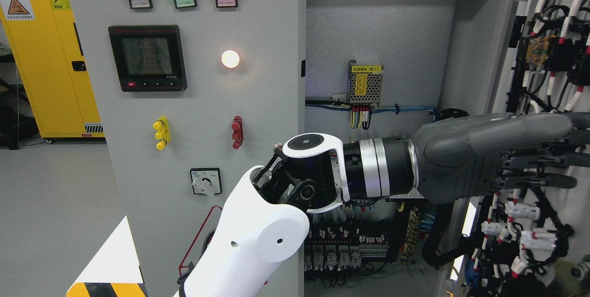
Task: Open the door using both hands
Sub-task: 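Keep pushing the door farther open with the left hand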
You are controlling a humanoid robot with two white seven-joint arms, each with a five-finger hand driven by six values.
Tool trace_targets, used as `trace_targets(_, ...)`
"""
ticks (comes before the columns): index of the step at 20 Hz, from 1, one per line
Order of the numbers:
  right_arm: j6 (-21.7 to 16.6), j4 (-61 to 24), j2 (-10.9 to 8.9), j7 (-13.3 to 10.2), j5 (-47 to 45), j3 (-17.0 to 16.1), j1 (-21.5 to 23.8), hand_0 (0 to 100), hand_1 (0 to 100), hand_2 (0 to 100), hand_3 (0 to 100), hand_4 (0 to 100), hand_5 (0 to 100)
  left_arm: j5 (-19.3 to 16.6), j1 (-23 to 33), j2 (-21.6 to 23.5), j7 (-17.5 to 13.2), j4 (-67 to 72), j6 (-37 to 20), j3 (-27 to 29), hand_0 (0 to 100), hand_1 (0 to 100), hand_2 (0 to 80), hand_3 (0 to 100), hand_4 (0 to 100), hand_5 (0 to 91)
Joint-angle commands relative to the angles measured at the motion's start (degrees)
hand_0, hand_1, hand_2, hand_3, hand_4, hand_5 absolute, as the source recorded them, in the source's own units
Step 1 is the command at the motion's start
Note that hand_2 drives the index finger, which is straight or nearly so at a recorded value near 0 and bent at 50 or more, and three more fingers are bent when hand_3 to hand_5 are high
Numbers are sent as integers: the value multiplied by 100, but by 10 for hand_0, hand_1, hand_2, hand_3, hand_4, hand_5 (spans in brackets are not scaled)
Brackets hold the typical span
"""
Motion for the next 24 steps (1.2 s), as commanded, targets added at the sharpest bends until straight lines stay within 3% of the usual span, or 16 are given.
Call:
trace_targets(1,2,2,-5,-4,6,-1,114,0,500,40,0,0,0,517,-173,-30,97,307,-102,-897,120,556,0,0,0,0)
trace_targets(5,2,2,-5,-4,-3,-1,114,0,500,40,0,0,0,589,-181,-30,511,359,-217,-1056,120,556,0,0,0,0)
trace_targets(12,2,2,4,-4,-3,-1,114,0,500,40,0,0,0,887,-322,-30,529,579,-577,-1232,120,556,0,0,0,0)
trace_targets(24,2,2,22,-4,-3,8,114,0,500,40,0,0,0,897,-322,-3,529,360,-577,-1013,120,556,0,0,0,0)
